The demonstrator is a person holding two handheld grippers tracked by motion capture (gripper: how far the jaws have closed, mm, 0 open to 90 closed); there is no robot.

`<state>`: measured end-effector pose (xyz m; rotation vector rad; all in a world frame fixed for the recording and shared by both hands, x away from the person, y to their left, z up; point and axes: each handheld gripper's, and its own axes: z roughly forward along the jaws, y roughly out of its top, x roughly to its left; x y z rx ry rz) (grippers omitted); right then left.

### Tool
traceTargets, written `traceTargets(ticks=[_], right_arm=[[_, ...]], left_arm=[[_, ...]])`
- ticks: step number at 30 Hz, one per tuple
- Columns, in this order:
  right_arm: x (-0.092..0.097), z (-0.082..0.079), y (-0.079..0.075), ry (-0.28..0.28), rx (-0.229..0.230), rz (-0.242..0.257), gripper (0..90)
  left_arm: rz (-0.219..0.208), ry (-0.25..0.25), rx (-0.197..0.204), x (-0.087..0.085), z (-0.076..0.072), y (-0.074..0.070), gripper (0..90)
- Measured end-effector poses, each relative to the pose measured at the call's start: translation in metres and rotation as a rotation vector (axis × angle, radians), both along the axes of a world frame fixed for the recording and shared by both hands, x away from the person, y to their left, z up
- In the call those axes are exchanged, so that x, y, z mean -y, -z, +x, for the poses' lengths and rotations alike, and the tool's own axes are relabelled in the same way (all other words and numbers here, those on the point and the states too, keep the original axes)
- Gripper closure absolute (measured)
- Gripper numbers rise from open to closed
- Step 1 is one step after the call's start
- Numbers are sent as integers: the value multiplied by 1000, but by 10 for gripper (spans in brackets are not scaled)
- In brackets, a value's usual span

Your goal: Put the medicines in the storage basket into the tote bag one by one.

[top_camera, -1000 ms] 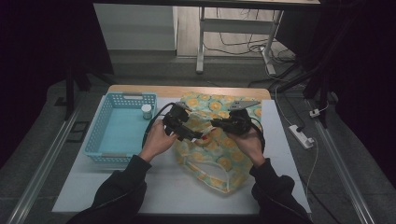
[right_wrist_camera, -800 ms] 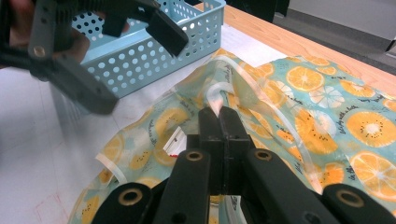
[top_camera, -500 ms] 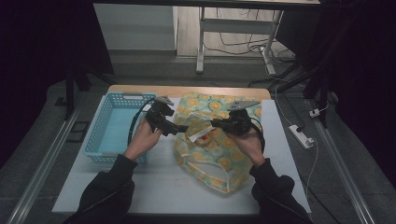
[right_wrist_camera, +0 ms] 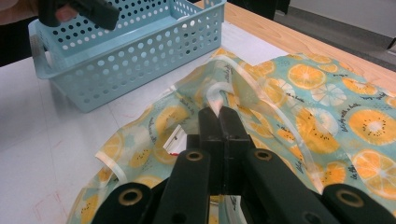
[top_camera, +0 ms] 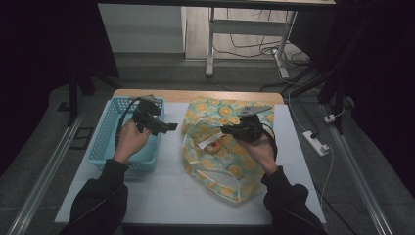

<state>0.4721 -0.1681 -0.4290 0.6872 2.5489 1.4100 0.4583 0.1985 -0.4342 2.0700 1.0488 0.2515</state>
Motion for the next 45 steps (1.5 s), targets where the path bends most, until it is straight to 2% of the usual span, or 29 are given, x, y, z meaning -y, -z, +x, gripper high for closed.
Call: traceTargets(ticks=[11,13,15,18,21,26,38,41,45], right_arm=[[0,1,1,2,-1,0,900],[0,1,1,1,-2,-1,900],[0,1,1,1,-1,-1,900],[0,1,1,1,-3,-1,900],[0,1,1,2,-3,-3,900],[0,1,1,1,-3,-1,900],[1,1,1,1,-2,0,900],[1,2,1,1,-2,1,900],[1,2,1,1,-2,0,900]], left_arm=[[43,-129,18,-38,12,4,1],[62,-151,-9,-42,16,7,1],[65,-168,-32,-46,21,12,1],[75,-199,-55,-51,28,18,2],[106,-223,-61,-53,34,22,2],[117,-235,-82,-55,46,29,2],[191,-253,-132,-51,73,49,2],[201,-257,-141,-50,77,51,26],[250,-247,-141,-45,81,54,85]])
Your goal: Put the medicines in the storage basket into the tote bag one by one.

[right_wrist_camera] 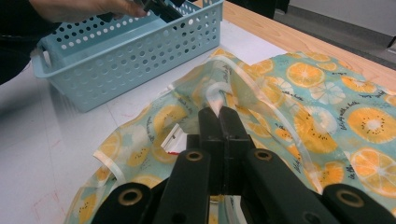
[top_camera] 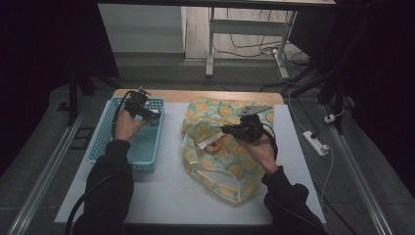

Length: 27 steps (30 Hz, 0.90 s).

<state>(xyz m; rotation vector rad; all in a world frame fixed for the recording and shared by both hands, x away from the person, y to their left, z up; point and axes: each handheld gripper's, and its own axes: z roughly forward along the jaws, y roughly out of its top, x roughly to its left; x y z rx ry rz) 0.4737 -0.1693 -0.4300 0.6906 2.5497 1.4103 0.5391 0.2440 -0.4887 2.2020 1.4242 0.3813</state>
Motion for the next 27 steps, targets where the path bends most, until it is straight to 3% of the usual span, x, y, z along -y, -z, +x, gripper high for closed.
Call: traceTargets(ticks=[4,11,18,27], right_arm=[[0,0,0,0,2,1,900],[0,0,0,0,2,1,900],[0,0,0,-2,3,-1,900],[0,-1,0,1,5,1,900]], left_arm=[[26,7,-10,5,3,4,196],[-2,24,-42,7,5,4,495],[20,-7,-52,8,2,1,505],[-28,-9,-19,0,-9,-15,507]])
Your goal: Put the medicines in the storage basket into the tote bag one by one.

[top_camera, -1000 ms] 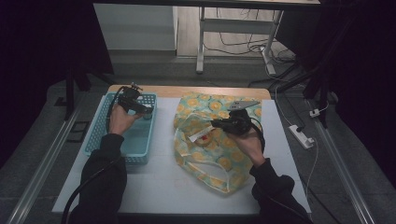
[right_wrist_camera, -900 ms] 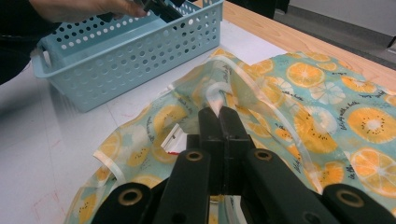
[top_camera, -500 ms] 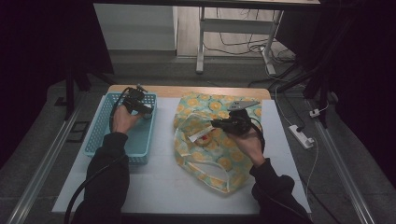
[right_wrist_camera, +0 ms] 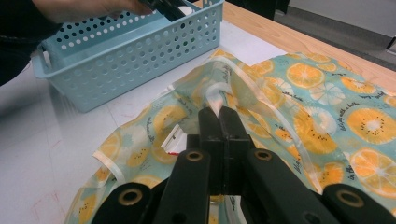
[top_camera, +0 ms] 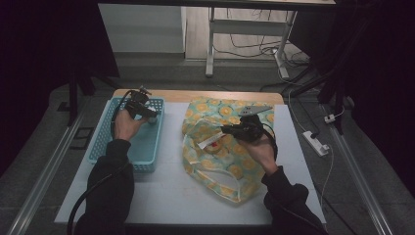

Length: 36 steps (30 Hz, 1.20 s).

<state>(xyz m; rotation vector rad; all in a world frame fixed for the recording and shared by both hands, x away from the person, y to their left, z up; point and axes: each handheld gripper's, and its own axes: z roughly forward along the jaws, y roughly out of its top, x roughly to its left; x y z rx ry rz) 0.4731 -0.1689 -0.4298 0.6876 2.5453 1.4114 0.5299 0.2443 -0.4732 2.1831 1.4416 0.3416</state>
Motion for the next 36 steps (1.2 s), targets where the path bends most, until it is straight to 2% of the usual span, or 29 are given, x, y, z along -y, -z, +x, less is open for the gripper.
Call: traceTargets(ticks=[14,23,36], right_arm=[[0,0,0,-1,-2,0,900],[-1,0,0,1,-2,0,900],[0,0,0,1,1,1,900]], left_arm=[[-81,64,40,-5,-23,-33,507],[-98,119,71,1,-42,-52,507],[-121,198,100,19,-67,-69,507]])
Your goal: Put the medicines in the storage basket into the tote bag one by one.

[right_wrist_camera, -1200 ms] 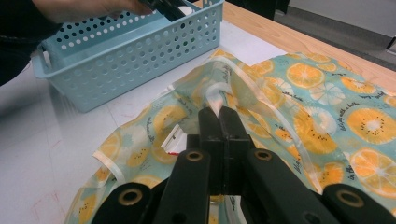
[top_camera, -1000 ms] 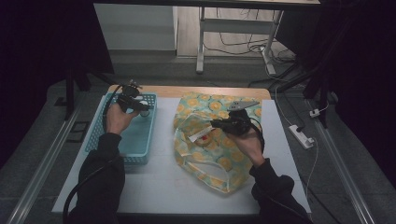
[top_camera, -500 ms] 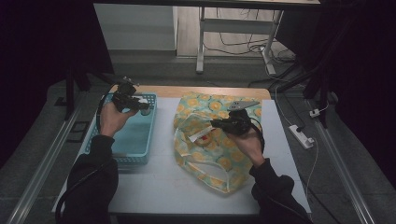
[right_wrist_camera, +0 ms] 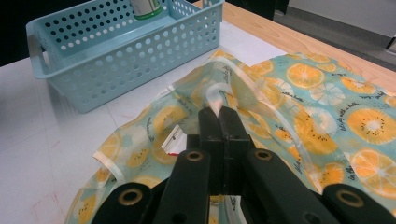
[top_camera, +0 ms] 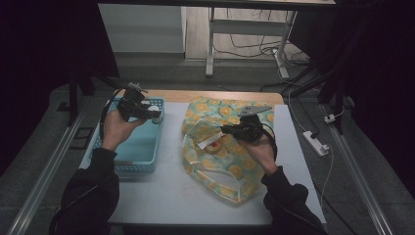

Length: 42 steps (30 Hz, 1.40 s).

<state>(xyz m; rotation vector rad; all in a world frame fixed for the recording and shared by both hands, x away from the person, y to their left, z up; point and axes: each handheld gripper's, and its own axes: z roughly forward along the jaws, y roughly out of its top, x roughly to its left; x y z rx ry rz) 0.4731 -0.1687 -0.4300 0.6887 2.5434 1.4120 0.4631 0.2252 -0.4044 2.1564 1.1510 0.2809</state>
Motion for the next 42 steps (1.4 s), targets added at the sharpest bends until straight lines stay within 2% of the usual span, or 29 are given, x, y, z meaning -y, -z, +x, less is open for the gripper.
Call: traceTargets(ticks=[14,23,32,42], right_arm=[[1,0,-1,4,1,3,900],[1,0,-2,5,3,7,900],[1,-1,-3,6,9,9,900],[2,-2,-5,7,17,18,900]], left_arm=[[-28,104,15,30,-20,-5,507],[-35,182,15,57,-28,-3,507],[-35,254,6,86,-33,4,507],[-43,316,5,117,-30,9,507]])
